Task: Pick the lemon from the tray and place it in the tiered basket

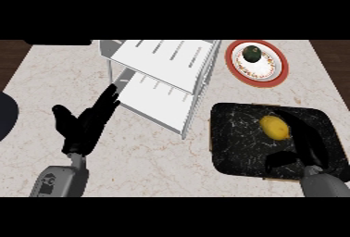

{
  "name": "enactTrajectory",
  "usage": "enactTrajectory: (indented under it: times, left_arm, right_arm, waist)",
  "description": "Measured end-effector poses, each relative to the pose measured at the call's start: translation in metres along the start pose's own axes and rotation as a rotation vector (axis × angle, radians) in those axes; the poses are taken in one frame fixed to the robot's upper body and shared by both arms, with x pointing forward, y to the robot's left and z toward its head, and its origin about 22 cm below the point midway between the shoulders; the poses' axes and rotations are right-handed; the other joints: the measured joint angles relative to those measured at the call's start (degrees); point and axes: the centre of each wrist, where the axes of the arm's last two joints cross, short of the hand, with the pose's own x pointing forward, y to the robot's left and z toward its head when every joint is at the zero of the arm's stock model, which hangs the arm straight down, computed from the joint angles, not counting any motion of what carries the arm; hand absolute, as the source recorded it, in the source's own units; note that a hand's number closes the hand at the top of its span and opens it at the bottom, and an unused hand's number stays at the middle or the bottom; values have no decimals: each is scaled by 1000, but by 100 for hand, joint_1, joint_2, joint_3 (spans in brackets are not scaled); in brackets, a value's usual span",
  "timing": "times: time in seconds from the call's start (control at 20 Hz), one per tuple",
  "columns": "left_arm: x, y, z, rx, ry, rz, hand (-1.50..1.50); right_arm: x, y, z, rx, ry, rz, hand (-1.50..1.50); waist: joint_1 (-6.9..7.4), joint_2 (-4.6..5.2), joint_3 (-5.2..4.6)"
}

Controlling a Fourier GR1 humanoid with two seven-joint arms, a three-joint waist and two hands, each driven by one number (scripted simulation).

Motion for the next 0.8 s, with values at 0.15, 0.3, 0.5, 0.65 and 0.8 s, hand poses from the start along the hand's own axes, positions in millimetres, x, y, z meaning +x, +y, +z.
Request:
enactTrajectory:
  times: [0.15,0.3,0.5,0.65,0.8]
  left_arm:
    - [-5,-2,-1,0,-1,3,0]
    - [-5,-4,-3,1,-2,2,0]
    - [-2,-3,-6,-5,-4,1,0]
    - [-1,-3,-3,-5,-3,-1,0]
    - [-4,-3,0,-1,3,1,0]
  right_arm:
    - [-2,0,-4,9,-65,-3,150]
    - [2,2,-6,3,-104,16,150]
    - [9,5,-7,-16,-134,19,150]
    - [11,5,-2,-48,-156,-9,150]
    - [15,5,6,-82,-142,-61,150]
  waist:
    - [-8,0,-1]
    - [-17,-8,-18]
    - [-25,-13,-26]
    - [-31,-15,-20]
    - [-47,-16,-12]
